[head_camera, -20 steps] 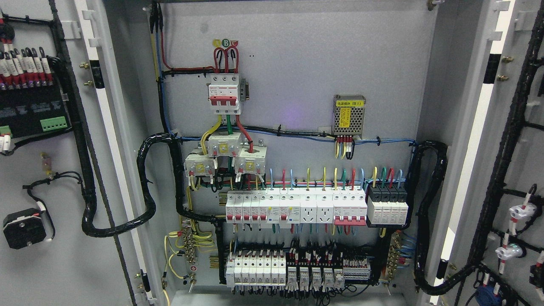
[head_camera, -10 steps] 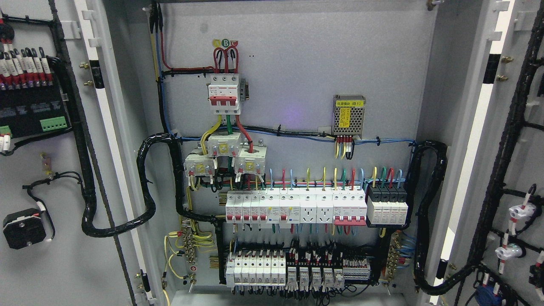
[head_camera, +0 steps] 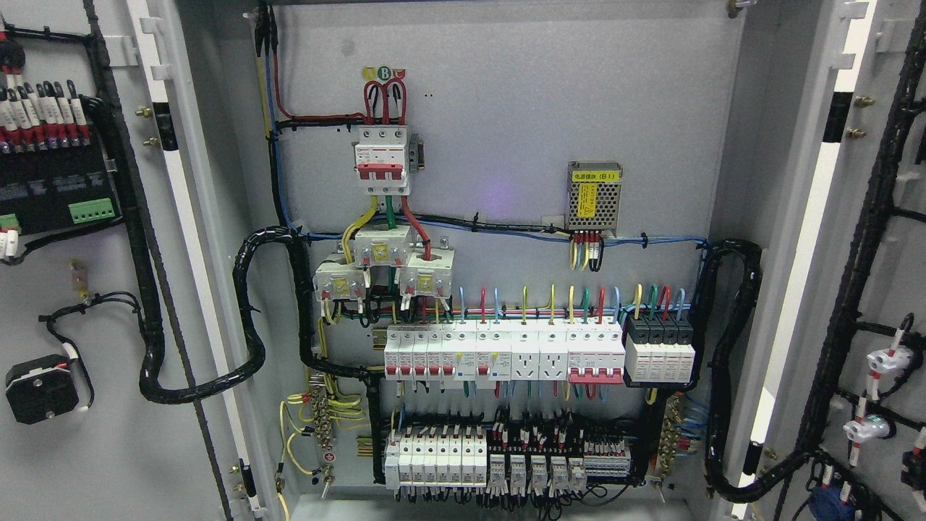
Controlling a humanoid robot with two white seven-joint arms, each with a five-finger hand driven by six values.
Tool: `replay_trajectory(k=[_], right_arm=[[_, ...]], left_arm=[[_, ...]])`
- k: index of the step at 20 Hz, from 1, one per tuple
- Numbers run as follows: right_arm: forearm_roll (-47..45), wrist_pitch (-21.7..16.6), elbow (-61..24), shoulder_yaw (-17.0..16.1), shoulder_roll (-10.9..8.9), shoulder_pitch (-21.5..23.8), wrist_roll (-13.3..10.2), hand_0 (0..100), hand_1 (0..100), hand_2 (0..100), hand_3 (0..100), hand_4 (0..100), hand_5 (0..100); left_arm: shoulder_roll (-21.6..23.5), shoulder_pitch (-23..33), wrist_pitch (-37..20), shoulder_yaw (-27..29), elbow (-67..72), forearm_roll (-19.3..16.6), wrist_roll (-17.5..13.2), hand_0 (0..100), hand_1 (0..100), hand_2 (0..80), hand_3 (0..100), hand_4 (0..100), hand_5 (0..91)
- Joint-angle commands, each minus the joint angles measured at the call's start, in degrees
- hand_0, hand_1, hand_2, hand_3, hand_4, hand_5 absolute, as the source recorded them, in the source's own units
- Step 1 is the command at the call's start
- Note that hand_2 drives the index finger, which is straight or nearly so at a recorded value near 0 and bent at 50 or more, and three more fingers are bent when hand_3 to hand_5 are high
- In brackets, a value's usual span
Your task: Open door with both hands
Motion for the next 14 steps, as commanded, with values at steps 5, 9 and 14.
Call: replay_trajectory(k=[5, 9, 14], right_arm=[[0.0, -0.1, 0.1, -0.1, 0.41, 0.2, 0.0, 38, 0, 0, 0, 0, 0], [-0.1, -0.2, 0.1, -0.1, 0.41, 0.3, 0.0, 38, 0, 0, 0, 0, 0], [0.0, -0.2, -1.0, -0.1, 0.41, 0.8, 0.0, 38, 0, 0, 0, 0, 0]], left_arm=[[-1.9, 0.0, 0.0, 0.0, 0.1, -1.1, 0.0, 0, 0, 0.0, 0, 0, 0.0], [-1.9, 0.0, 0.0, 0.0, 0.1, -1.1, 0.0, 0, 0, 0.0, 0, 0, 0.0], [-1.9, 0.0, 0.0, 0.0, 0.1, -1.1, 0.0, 0, 0, 0.0, 0, 0, 0.0]])
